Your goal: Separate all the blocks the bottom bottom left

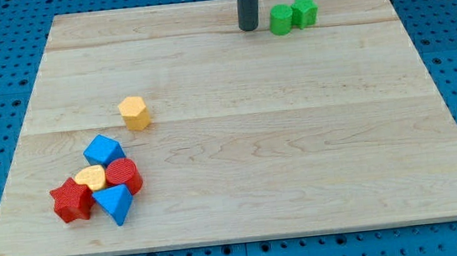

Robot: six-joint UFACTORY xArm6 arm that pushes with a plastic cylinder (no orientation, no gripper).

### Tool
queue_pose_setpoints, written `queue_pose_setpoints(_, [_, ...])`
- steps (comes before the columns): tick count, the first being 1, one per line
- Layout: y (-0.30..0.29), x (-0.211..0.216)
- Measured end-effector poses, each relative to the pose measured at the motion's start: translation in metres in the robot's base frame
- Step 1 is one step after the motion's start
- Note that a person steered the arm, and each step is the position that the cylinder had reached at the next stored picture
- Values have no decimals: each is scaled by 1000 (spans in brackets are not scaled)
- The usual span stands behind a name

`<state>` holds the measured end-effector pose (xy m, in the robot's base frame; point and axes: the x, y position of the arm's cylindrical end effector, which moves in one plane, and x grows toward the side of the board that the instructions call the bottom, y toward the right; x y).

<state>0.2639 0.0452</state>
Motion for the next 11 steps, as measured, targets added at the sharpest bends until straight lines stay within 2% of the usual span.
queue_pose_setpoints(2, [-11,2])
queue_pose_setpoints(3, [-42,55])
queue_pose_setpoints(4, [-59,131])
queue_pose_setpoints(5, [-59,173])
queue_pose_setpoints(6, [-24,203])
queue_pose_setpoints(7, [-11,286])
queue_pose_setpoints(8, [-66,355])
queue_pose_setpoints(9, [-97,353])
queue_pose_setpoints(10, [-160,337])
queue_pose_setpoints(11, [-191,354])
